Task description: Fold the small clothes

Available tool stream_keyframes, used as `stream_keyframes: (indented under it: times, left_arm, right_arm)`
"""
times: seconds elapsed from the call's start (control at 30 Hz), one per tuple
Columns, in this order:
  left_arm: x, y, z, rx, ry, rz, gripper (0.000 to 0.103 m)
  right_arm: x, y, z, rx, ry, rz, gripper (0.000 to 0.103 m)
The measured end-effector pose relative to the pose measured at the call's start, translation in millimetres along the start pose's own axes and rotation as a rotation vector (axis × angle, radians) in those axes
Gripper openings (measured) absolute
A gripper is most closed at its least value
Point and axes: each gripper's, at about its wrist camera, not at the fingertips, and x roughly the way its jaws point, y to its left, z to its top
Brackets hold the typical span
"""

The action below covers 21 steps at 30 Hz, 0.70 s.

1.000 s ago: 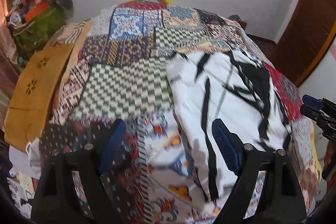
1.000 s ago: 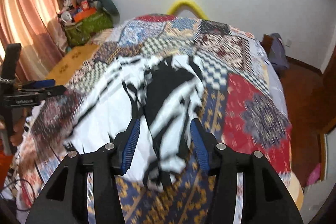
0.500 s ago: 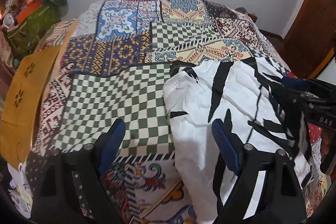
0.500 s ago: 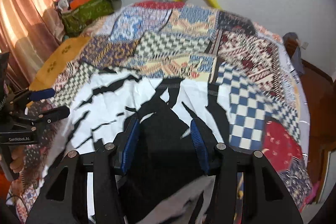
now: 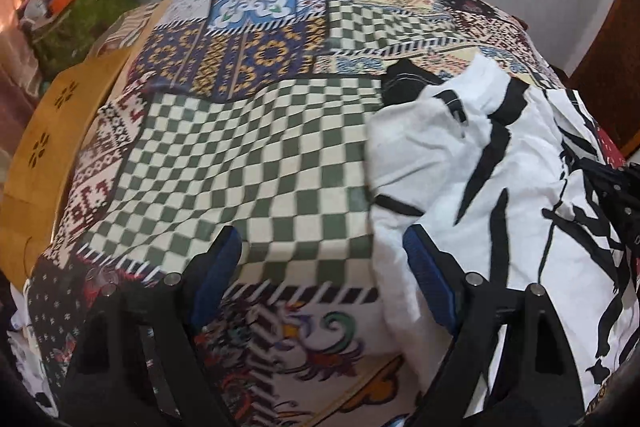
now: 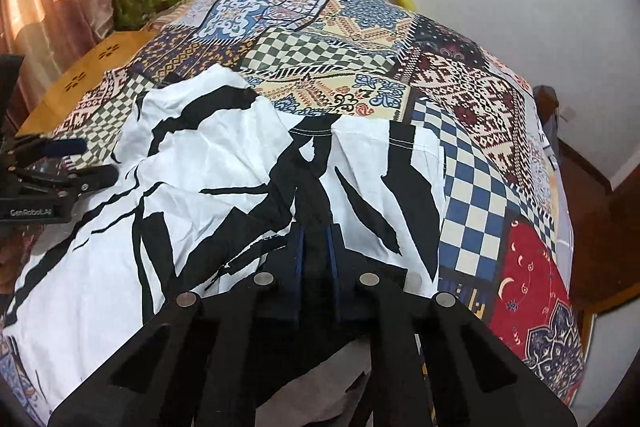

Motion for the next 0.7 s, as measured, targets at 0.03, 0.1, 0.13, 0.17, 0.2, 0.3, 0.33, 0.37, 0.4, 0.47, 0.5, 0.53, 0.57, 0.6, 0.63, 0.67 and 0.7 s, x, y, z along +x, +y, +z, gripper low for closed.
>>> stream_keyframes:
  times: [0.03,0.1,0.13,0.17,0.2,0.3,0.33,0.37,0.4,0.47,0.5,0.53,0.57,0.6,0.63,0.67,0.7]
  left_arm:
    - [-3.7,1.7,-0.4,0.011,-0.002,0.032,0.083]
    - [-10.4,4.6,-1.7,0.036,0.003,0.059,0.078]
    - [-15.4,6.3,-2.4,0.046,0.005,0.059,0.078]
    - [-19.7,7.3,-2.6,0.052,0.001,0.051,0.078]
    - [-26.2,7.7,-2.6,0.059,-0.009,0.036,0.078]
    - [-49.9,0.2,0.4,0.09,-0.062,-0.007,0.078]
    - [-57.5,-5.3,2.7,0.104,-0.079,-0.023,0.078]
    - [-65.2,-12.6,5.1,0.12,-0.099,-0.04,0.078]
    - [-70.3,-19.1,7.4,0.135,-0.114,-0.054,0.078]
    - [-76.1,-33.6,12.0,0.164,-0.135,-0.085,0.078]
    - [-75.4,-40.9,13.9,0.174,-0.135,-0.104,0.078]
    - [-72.4,-46.8,14.8,0.181,-0.128,-0.119,0.078]
    - [-65.9,-52.7,14.6,0.185,-0.112,-0.131,0.078]
    - [-58.6,-57.0,13.8,0.19,-0.092,-0.138,0.078]
    - [-48.3,-61.1,12.2,0.196,-0.061,-0.146,0.078]
    - [-37.3,-65.1,9.0,0.205,-0.026,-0.149,0.078]
    - [-27.4,-68.2,4.4,0.215,0.0,-0.143,0.078]
  right_arm:
    - [-1.2,-0.9,2.1,0.009,0.001,0.003,0.009]
    - [-10.7,-2.5,3.9,0.018,-0.004,0.021,0.009]
    - [-16.6,-2.9,4.6,0.019,-0.011,0.029,0.01]
    - [-23.9,-3.8,5.4,0.021,-0.026,0.034,0.01]
    - [-33.7,-4.3,6.4,0.025,-0.049,0.039,0.01]
    - [-57.8,-2.0,10.3,0.044,-0.103,0.089,0.016]
    - [-62.6,-0.4,11.5,0.052,-0.114,0.11,0.022]
    - [-67.5,3.6,13.8,0.06,-0.123,0.146,0.024]
    - [-68.6,6.6,15.2,0.061,-0.124,0.167,0.028]
    - [-66.8,18.3,17.1,0.043,-0.116,0.211,0.036]
    - [-64.1,22.8,17.4,0.032,-0.112,0.216,0.039]
    - [-59.2,28.1,16.7,0.021,-0.104,0.219,0.04]
    - [-54.1,32.0,14.5,0.016,-0.093,0.224,0.04]
    - [-46.4,35.3,12.1,0.01,-0.067,0.229,0.04]
    - [-39.4,37.0,9.7,0.005,-0.048,0.228,0.04]
    - [-30.3,38.4,6.1,-0.004,-0.022,0.217,0.04]
    - [-20.9,39.9,1.2,-0.021,0.005,0.195,0.04]
